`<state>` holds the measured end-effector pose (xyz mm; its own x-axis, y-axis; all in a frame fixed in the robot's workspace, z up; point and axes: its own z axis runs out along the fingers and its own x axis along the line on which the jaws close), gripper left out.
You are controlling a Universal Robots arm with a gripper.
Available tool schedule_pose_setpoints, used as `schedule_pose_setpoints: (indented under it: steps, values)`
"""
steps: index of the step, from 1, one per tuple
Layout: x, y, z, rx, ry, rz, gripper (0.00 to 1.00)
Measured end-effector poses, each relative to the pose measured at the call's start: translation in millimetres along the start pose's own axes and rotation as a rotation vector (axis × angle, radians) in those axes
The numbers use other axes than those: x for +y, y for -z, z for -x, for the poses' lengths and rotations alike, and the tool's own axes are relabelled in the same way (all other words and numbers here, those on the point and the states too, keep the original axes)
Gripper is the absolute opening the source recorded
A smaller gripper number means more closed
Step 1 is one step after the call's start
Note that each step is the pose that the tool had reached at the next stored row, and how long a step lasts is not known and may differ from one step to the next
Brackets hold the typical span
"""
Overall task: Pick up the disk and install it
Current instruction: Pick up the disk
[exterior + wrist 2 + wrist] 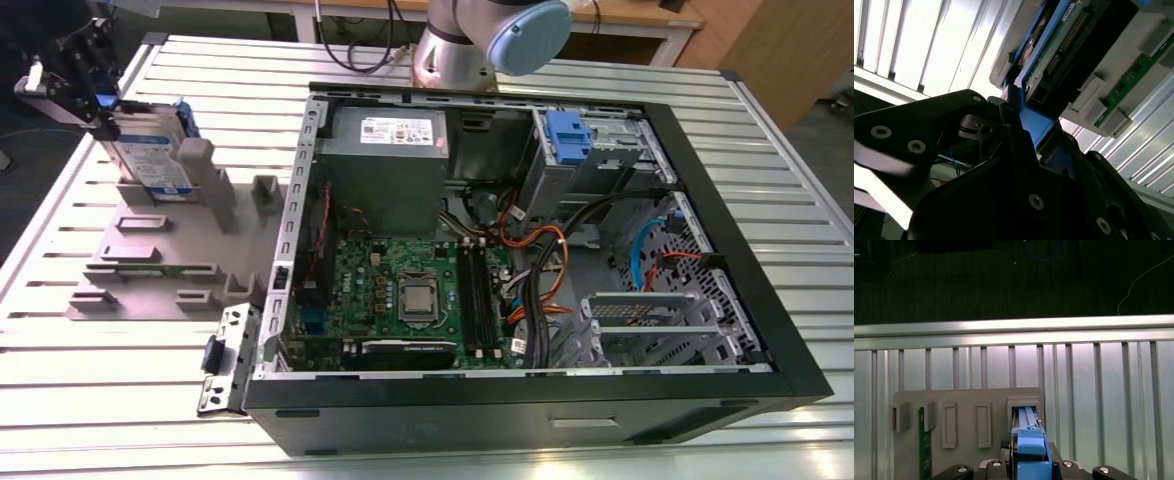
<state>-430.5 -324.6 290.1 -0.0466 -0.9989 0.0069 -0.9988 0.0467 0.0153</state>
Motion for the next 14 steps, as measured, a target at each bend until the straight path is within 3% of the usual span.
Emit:
schedule_pose_setpoints:
  steps: [14]
  values:
    - [0.0,0.0,0.0,0.0003,0.001,0.0000,0.37]
